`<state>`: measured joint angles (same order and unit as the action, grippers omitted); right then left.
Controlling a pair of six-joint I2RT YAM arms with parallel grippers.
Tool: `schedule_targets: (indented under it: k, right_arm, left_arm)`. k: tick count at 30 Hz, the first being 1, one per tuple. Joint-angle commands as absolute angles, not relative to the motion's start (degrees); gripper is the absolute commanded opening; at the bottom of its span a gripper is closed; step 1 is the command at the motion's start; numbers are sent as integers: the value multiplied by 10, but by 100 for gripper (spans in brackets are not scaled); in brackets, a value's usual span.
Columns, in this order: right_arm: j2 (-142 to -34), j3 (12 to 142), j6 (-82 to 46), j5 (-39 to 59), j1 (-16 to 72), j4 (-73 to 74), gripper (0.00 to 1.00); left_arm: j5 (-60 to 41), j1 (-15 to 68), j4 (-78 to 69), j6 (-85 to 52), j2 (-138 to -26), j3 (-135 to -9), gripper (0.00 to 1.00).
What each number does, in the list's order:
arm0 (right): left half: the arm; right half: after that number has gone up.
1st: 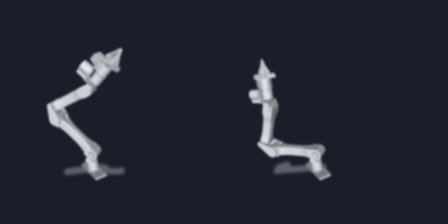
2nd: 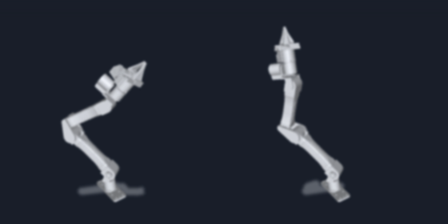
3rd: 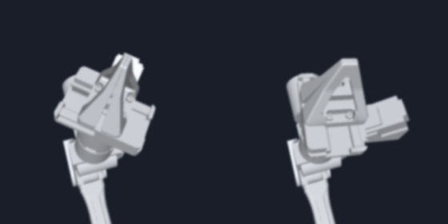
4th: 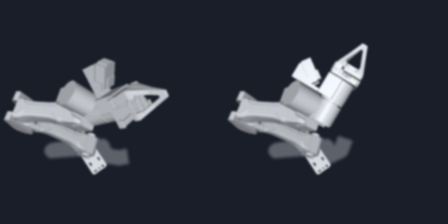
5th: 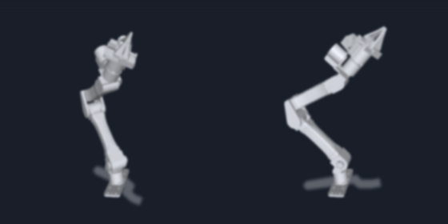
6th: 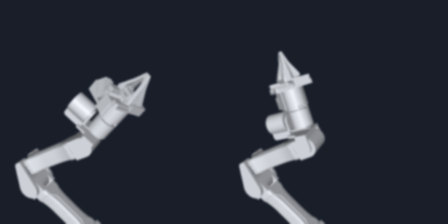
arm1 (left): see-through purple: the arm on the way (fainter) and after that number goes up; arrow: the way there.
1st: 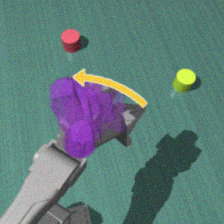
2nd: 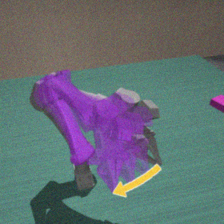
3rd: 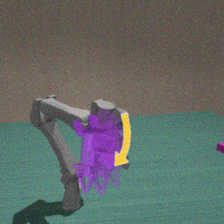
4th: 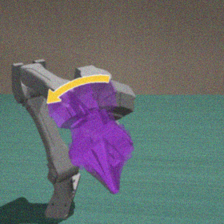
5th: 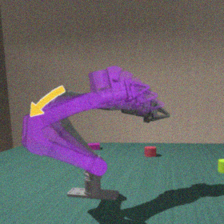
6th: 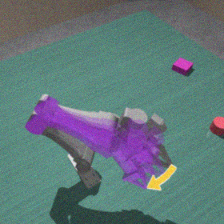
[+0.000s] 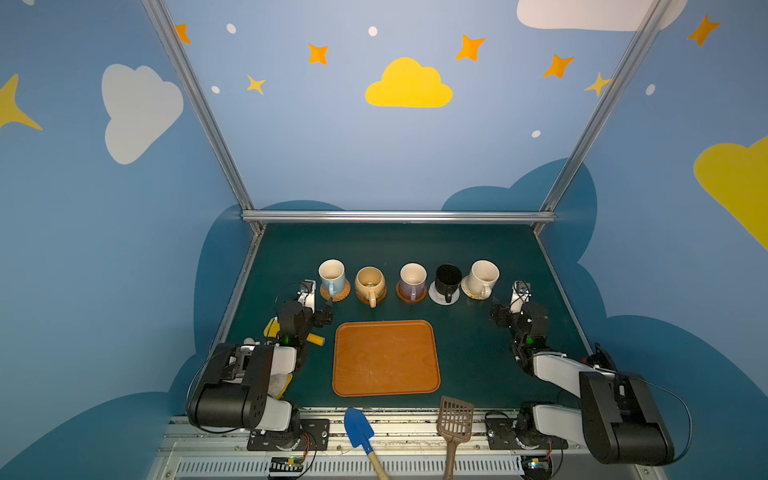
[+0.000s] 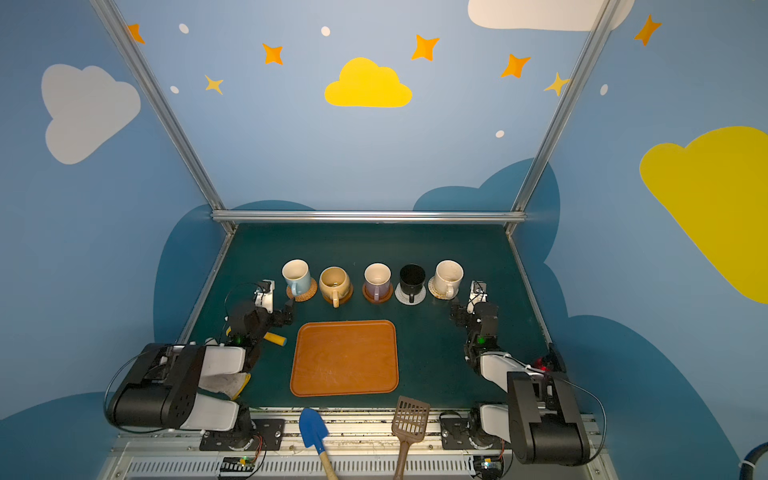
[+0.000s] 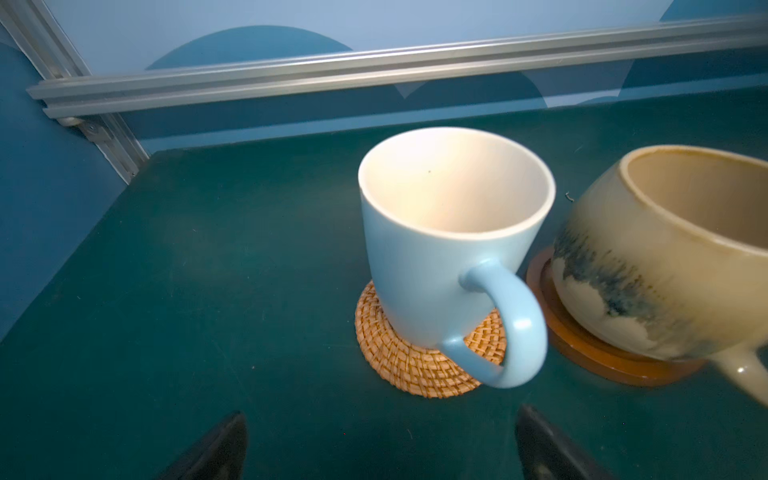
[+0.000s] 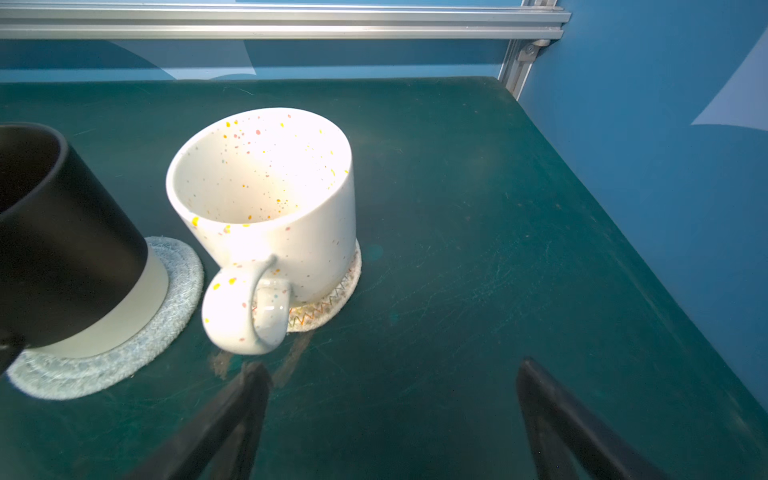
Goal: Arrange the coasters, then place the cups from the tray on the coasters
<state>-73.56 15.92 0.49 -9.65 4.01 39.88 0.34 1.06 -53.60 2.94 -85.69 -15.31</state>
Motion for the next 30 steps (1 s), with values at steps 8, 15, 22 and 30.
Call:
schedule_targets:
  k: [8,15,22,30]
  right_arm:
    - [-809,196,9,-58,42,479,93]
    - [-865,211,6,-81,46,501,93]
    - [-880,216,2,-79,42,510,94]
    - [-875,222,-3,-62,33,489,94]
  left_arm:
    - [-17,2,-554,24,-865,-171,100]
    - [-23,1,-521,23,-870,-192,100]
    - [-29,0,-475,26,-873,-217,100]
    - [-6,-4,-451,10,-876,-233,100]
